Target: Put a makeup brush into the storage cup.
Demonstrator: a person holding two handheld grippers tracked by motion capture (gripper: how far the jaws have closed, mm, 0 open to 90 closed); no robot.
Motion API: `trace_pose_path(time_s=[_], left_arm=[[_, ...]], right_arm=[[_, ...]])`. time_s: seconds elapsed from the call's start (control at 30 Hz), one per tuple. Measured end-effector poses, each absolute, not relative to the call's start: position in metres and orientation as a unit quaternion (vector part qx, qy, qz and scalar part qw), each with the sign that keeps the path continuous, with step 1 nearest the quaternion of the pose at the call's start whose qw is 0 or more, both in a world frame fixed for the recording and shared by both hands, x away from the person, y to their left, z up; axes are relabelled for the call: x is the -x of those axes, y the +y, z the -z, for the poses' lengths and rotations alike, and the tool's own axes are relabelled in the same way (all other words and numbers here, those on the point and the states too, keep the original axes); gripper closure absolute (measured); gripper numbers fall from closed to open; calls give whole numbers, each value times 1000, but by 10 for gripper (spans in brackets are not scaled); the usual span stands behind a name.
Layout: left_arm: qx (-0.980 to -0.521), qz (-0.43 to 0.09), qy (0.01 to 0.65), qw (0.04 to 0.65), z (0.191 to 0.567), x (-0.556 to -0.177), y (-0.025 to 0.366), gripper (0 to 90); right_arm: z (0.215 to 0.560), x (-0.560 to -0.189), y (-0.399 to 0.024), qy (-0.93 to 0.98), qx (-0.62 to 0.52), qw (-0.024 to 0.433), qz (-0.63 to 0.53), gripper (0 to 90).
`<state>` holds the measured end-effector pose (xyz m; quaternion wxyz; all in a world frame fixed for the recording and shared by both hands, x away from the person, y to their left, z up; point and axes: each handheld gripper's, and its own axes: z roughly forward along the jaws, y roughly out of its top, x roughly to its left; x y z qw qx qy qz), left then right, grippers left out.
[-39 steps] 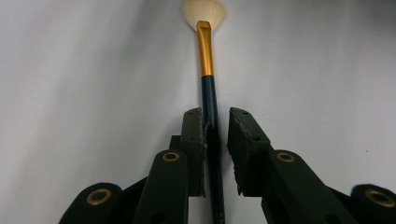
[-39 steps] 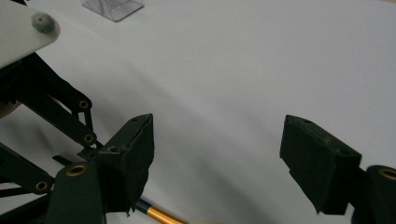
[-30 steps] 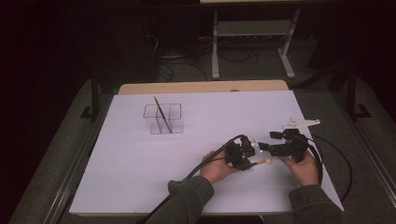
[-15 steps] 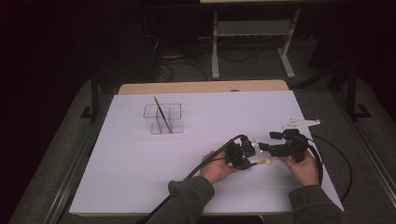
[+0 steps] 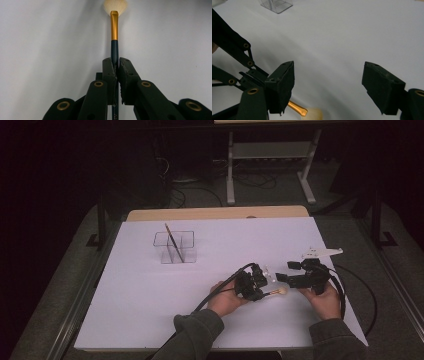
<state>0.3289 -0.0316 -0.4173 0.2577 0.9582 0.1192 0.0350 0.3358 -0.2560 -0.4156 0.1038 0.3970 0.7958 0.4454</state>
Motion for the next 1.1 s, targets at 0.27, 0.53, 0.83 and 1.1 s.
trace_pose_path(time_s=[0.27,0.53,0.83,1.1], left_arm=[[-953,-37,136,268,414,-327,-5,839],[-950,-43,144,274,412,-325,19,839],[-944,-43,161,285,410,-321,46,839],[-935,-45,175,304,404,-316,69,839]], right_arm=[[415,-334,-248,799,-388,91,-450,241],[414,-334,-233,806,-374,75,-453,235],[411,-332,-218,815,-357,64,-452,228],[411,-331,-202,828,-342,52,-442,225]])
